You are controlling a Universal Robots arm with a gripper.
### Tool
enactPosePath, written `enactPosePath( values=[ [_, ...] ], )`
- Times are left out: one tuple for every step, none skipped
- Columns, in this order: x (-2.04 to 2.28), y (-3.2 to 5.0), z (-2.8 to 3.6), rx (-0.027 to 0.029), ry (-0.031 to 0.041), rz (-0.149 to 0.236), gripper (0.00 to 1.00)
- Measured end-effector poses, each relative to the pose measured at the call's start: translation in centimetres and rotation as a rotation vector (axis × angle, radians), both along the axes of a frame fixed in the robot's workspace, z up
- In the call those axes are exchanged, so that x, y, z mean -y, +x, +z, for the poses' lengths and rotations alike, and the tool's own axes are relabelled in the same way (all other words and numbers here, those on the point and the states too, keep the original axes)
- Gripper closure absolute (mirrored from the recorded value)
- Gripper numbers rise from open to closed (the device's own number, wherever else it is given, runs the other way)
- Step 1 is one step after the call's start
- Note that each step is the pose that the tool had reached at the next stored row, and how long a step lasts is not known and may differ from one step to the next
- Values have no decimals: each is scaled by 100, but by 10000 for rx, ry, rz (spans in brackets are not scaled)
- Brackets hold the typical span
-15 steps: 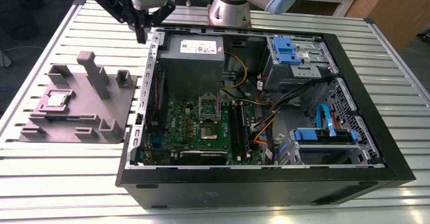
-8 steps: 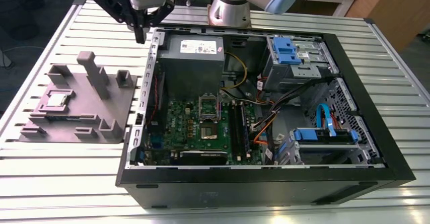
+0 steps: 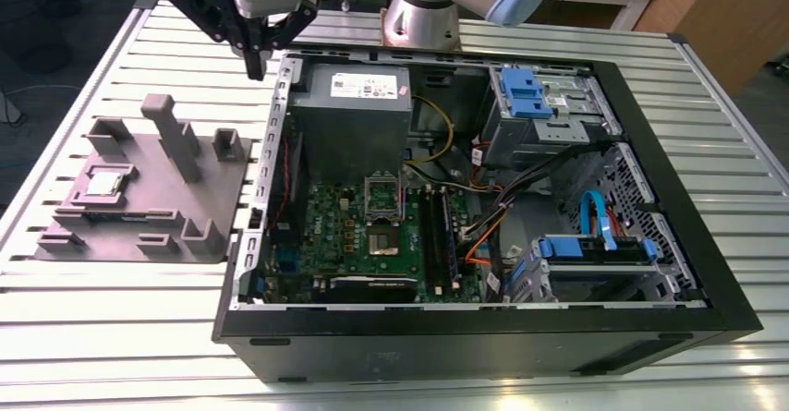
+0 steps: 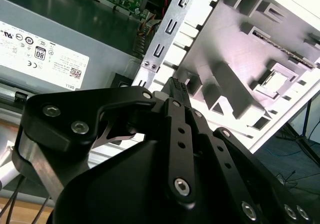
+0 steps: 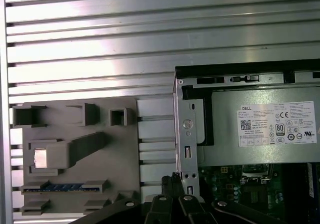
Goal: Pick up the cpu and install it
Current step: 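Reach for the cpu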
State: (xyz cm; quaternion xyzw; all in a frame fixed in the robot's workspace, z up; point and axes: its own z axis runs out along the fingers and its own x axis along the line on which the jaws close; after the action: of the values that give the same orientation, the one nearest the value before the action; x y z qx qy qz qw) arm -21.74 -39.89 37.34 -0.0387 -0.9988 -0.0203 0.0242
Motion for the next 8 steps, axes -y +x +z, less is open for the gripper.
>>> enactPosePath(
  values=[
    [0, -2, 0, -1, 0, 0, 90],
    [0, -4, 0, -2, -1, 0, 90],
    [0, -6, 0, -1, -1, 0, 90],
    [0, -9, -1, 0, 0, 0, 90],
    [0, -12, -1, 0, 0, -1, 90],
    [0, -14, -2, -1, 0, 0, 90],
    [0, -16, -2, 0, 0, 0, 90],
    [0, -18, -2, 0, 0, 1, 90]
  ],
)
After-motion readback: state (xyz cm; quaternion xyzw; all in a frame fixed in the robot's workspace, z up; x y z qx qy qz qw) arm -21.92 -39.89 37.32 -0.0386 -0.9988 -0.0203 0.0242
